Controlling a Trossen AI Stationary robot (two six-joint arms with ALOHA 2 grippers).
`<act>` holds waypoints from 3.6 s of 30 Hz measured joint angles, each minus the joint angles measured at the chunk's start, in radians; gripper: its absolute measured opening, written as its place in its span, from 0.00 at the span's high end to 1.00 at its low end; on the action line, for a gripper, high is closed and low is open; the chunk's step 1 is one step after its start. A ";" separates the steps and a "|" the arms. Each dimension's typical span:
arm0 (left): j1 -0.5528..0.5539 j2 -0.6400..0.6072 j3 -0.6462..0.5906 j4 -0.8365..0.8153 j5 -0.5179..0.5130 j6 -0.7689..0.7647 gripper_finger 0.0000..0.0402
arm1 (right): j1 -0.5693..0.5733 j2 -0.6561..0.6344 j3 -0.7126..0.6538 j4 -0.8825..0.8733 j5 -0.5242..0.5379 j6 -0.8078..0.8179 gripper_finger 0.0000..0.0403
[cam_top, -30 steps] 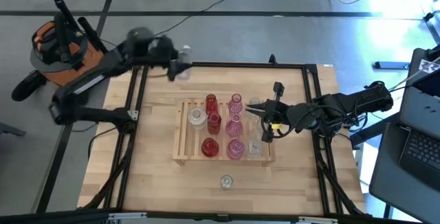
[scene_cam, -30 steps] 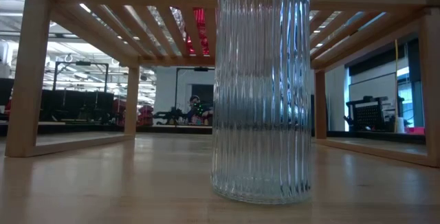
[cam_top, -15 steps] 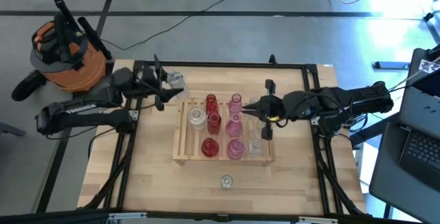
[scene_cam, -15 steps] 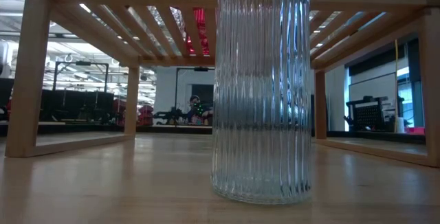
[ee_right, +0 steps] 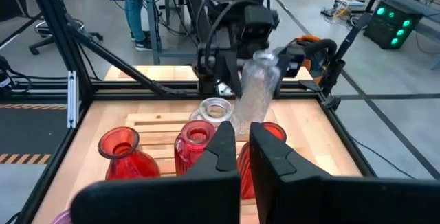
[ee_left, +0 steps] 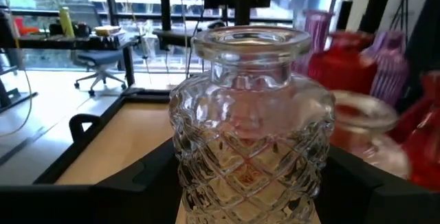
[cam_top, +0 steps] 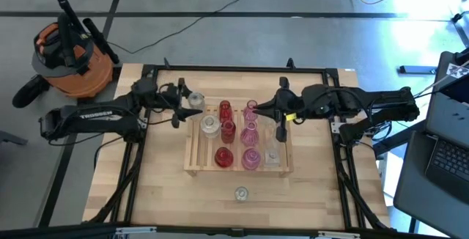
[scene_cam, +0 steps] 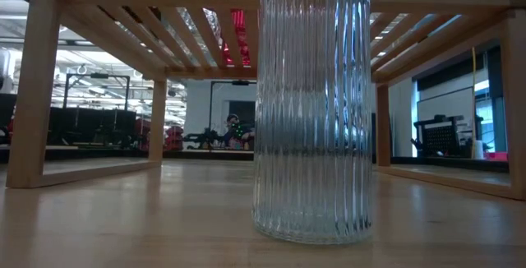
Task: Sort vases onto shelf
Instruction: Put the transparent vase on the shelf aligned with the other transparent vase
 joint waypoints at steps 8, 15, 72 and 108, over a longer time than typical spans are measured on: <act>0.040 0.124 0.000 0.089 0.039 0.056 0.40 | 0.000 0.000 0.000 0.030 0.006 0.026 1.00; 0.072 0.188 0.000 0.173 0.139 0.031 0.40 | 0.001 0.000 0.000 0.043 0.007 0.033 1.00; -0.046 0.079 0.142 0.436 -0.036 -0.269 0.06 | 0.003 -0.006 0.000 -0.024 -0.057 -0.047 1.00; -1.258 0.722 0.453 0.200 -0.919 -0.926 0.31 | 1.149 -0.187 -0.344 -0.227 0.913 0.714 1.00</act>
